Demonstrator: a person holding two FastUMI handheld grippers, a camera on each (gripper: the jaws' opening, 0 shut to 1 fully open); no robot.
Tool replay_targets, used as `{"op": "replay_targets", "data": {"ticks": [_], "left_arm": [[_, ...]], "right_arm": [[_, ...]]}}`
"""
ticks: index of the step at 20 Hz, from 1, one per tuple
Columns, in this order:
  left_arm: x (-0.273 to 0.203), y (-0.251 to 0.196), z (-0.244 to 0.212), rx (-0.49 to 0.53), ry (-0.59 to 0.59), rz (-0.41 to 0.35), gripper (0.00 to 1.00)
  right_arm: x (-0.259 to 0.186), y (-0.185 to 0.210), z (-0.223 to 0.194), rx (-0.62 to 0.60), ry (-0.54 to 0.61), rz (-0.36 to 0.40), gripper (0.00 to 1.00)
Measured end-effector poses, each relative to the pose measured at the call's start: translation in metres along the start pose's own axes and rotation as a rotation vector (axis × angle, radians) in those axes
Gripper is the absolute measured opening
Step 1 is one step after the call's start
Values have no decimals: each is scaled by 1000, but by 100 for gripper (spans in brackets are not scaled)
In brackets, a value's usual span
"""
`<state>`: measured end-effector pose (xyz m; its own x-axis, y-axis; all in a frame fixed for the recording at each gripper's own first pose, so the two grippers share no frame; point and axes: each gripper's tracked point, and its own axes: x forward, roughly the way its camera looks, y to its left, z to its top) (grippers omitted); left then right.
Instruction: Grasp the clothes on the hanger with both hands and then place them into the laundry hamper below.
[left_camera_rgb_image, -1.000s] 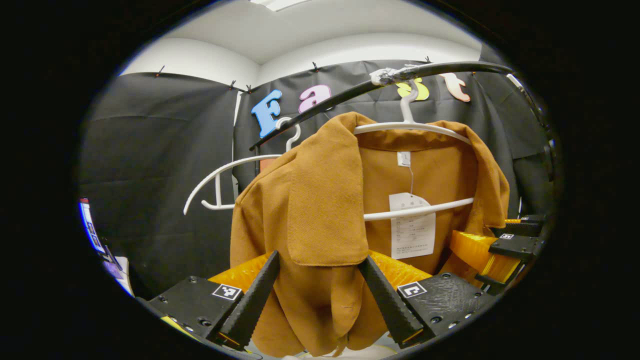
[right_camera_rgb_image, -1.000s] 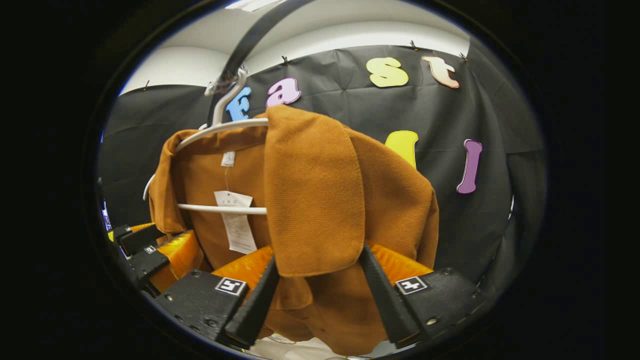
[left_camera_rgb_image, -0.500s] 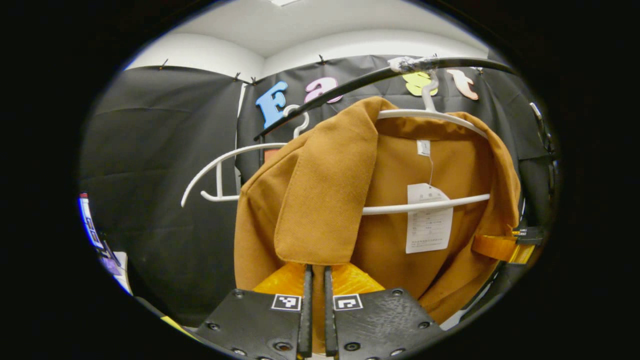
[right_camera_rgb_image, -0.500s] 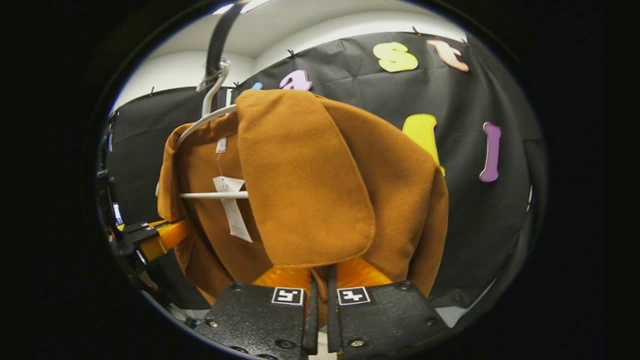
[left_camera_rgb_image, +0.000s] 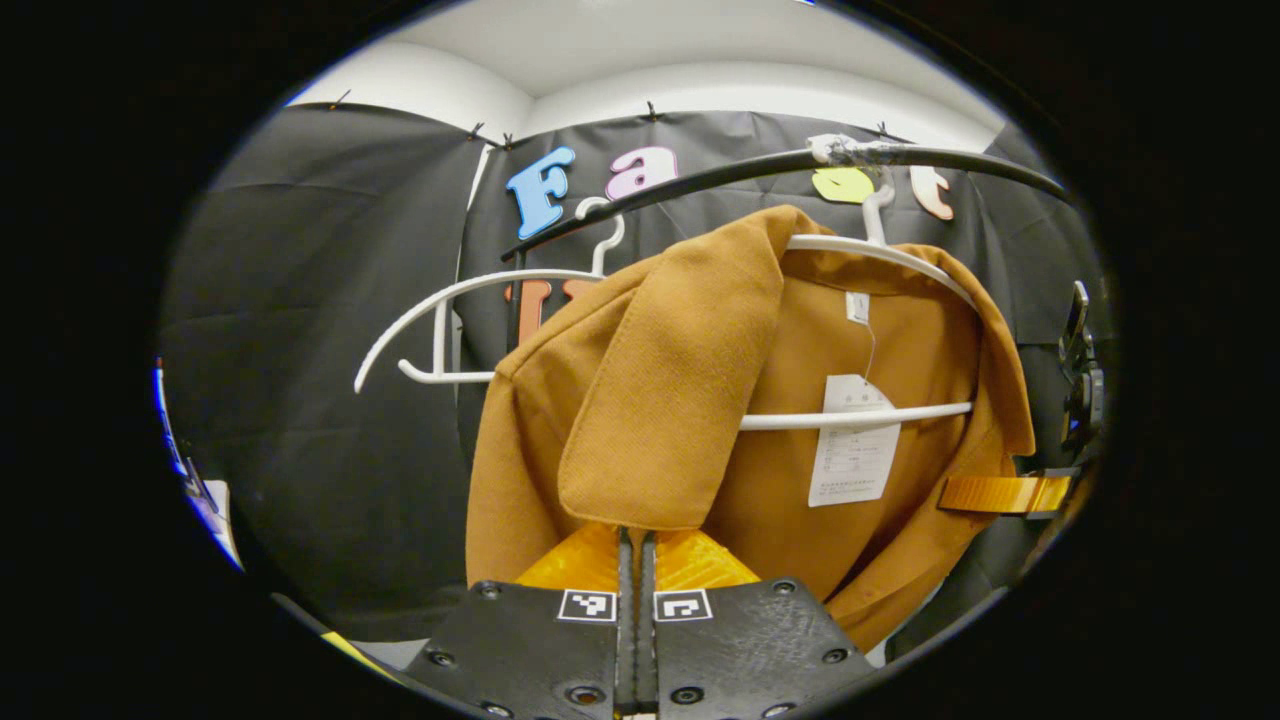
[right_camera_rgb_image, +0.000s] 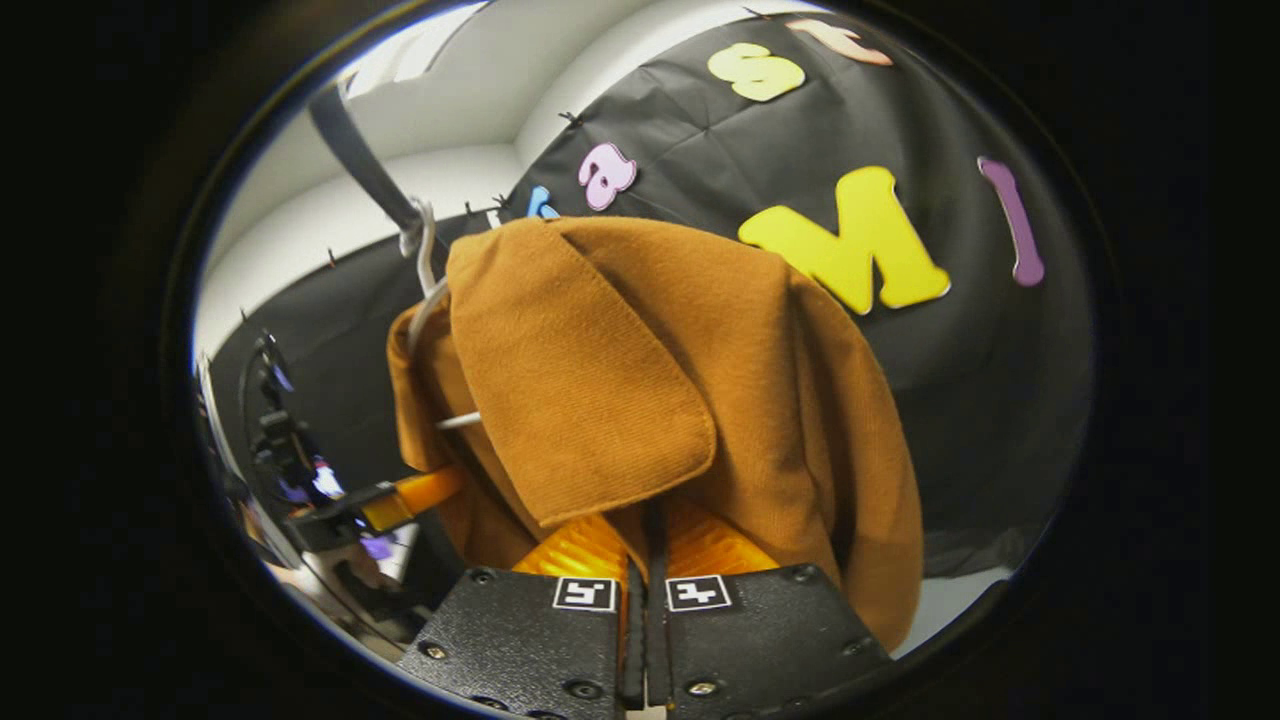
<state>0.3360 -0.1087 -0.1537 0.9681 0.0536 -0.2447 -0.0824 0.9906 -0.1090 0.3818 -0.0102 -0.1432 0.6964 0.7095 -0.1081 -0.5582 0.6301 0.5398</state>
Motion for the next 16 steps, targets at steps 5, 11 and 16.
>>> {"op": "replay_targets", "data": {"ticks": [5,11,16], "left_arm": [[-24,5,34,-41,-55,-16,5],[-32,25,83,-71,-126,-8,0],[-29,41,111,-36,-165,-4,0]], "right_arm": [[-20,41,40,156,-111,267,6],[-40,56,88,310,-227,407,6],[-46,48,115,388,-292,434,5]]}}
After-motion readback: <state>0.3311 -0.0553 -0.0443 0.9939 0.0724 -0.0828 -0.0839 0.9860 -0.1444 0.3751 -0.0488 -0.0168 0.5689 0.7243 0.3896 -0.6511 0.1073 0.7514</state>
